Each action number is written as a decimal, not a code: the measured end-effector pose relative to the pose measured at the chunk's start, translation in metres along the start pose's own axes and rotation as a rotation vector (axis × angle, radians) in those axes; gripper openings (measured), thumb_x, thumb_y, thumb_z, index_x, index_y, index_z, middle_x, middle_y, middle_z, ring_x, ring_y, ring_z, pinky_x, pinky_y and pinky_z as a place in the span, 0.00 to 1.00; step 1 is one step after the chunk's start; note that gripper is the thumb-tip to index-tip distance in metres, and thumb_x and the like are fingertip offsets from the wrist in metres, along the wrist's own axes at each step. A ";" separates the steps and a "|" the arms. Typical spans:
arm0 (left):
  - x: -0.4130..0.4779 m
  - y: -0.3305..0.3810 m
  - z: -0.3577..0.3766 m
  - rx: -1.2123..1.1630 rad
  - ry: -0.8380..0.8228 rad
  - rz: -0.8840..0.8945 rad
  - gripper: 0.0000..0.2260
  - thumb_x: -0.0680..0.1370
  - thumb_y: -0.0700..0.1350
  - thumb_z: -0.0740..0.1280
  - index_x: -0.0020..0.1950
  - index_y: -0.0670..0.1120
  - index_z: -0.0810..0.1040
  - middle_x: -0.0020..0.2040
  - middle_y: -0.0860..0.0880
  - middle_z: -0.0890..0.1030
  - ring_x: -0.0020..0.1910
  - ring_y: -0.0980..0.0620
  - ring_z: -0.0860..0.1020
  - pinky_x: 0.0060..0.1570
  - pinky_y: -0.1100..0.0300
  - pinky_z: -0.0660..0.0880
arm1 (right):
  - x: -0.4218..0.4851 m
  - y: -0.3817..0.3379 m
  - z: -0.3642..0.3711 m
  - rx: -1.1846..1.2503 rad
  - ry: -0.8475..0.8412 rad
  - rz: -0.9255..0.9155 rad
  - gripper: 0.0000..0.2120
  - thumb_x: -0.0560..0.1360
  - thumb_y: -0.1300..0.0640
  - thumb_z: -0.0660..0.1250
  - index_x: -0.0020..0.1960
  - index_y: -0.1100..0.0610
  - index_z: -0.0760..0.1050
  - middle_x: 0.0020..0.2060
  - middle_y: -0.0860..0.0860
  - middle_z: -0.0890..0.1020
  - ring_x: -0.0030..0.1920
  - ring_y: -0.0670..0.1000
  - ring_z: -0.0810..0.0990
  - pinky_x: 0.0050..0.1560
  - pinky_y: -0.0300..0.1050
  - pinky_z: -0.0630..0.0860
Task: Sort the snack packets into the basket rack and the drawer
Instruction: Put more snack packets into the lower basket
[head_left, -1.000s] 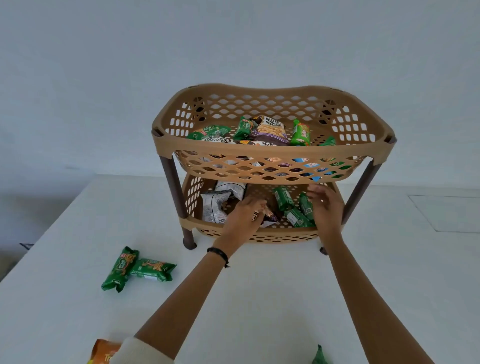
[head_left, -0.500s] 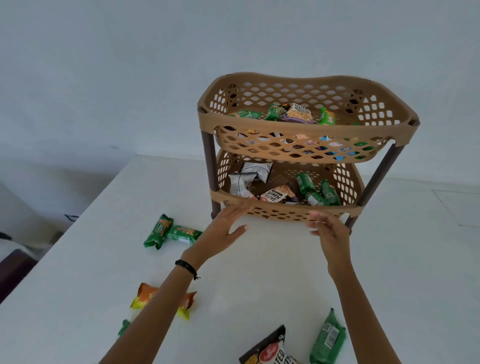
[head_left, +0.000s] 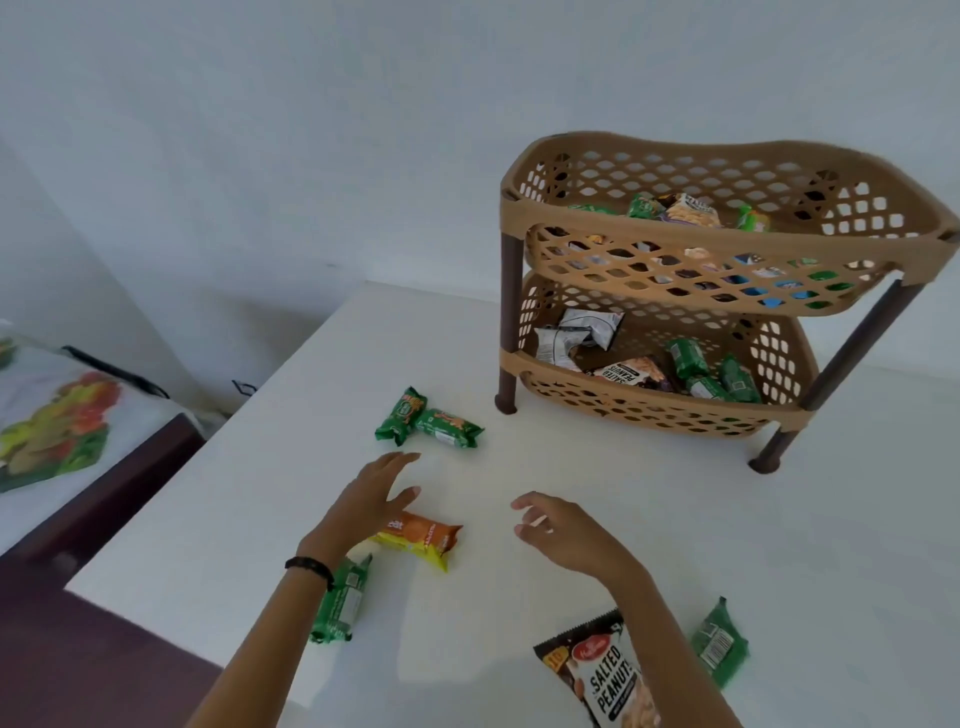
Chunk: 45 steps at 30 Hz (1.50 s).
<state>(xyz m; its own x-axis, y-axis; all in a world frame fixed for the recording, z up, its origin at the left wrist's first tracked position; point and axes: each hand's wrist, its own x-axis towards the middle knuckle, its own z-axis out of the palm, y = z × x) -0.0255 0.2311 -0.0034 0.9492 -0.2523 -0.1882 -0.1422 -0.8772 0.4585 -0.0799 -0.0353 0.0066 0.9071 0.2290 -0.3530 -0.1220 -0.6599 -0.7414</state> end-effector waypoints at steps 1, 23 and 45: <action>-0.006 -0.004 0.001 0.000 -0.012 -0.040 0.22 0.80 0.52 0.60 0.74 0.53 0.60 0.74 0.49 0.63 0.69 0.48 0.67 0.67 0.54 0.66 | 0.003 -0.006 0.007 -0.039 -0.015 -0.026 0.17 0.77 0.51 0.62 0.65 0.51 0.70 0.55 0.50 0.74 0.52 0.46 0.74 0.52 0.38 0.70; -0.073 -0.033 0.003 0.188 -0.284 -0.436 0.32 0.71 0.61 0.68 0.68 0.51 0.59 0.60 0.48 0.78 0.53 0.48 0.78 0.50 0.59 0.72 | 0.036 -0.044 0.093 -0.344 0.154 -0.163 0.18 0.75 0.57 0.62 0.64 0.57 0.69 0.57 0.56 0.74 0.57 0.55 0.74 0.52 0.48 0.75; 0.037 0.075 -0.012 -0.414 0.250 -0.007 0.21 0.75 0.57 0.66 0.67 0.55 0.71 0.47 0.47 0.83 0.40 0.47 0.82 0.42 0.49 0.80 | -0.004 0.002 -0.066 0.151 0.537 -0.008 0.14 0.70 0.63 0.70 0.54 0.55 0.77 0.46 0.49 0.78 0.42 0.43 0.76 0.35 0.26 0.71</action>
<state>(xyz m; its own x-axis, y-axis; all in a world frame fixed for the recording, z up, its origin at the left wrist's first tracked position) 0.0023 0.1612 0.0348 0.9954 -0.0962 -0.0013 -0.0598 -0.6296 0.7746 -0.0572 -0.0850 0.0438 0.9812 -0.1896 -0.0365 -0.1353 -0.5403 -0.8305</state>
